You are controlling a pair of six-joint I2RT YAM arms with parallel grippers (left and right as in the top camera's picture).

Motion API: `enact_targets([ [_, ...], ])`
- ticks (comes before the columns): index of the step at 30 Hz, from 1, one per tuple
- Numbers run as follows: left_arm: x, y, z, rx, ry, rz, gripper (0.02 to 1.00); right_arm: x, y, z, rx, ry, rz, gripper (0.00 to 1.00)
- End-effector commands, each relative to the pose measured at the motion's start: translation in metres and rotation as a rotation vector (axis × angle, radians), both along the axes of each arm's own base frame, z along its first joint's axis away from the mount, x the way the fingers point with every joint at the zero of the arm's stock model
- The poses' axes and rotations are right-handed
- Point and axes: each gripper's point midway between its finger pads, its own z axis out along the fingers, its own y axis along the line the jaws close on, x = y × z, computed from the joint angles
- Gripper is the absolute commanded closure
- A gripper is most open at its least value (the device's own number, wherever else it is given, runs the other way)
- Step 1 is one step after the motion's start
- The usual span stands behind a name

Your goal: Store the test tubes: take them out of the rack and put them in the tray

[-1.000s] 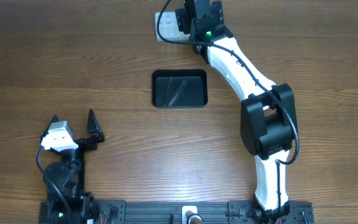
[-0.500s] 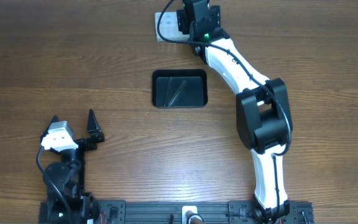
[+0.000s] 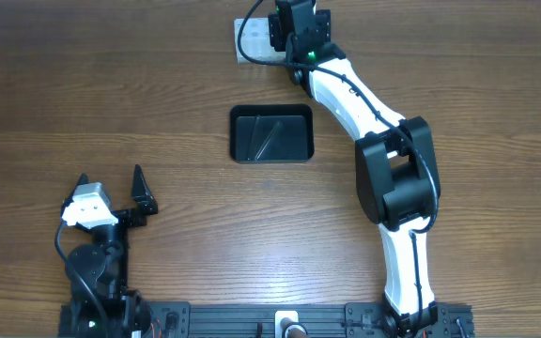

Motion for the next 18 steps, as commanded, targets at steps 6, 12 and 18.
enact_targets([
  [6, 0.0001, -0.0019, -0.0004, 0.014, -0.001, -0.013, 0.020, 0.0079, -0.0063, -0.0086, -0.039, -0.002, 0.002, 0.275],
  [12, 0.0001, -0.0019, -0.0003, 0.014, -0.002, -0.013, 0.023, 0.0089, -0.0073, -0.0143, -0.047, 0.004, 0.004, 0.275],
  [18, 0.0001, -0.0019, -0.0005, 0.014, -0.001, -0.013, 0.023, 0.0143, -0.0057, -0.0123, -0.046, -0.026, 0.008, 0.283],
])
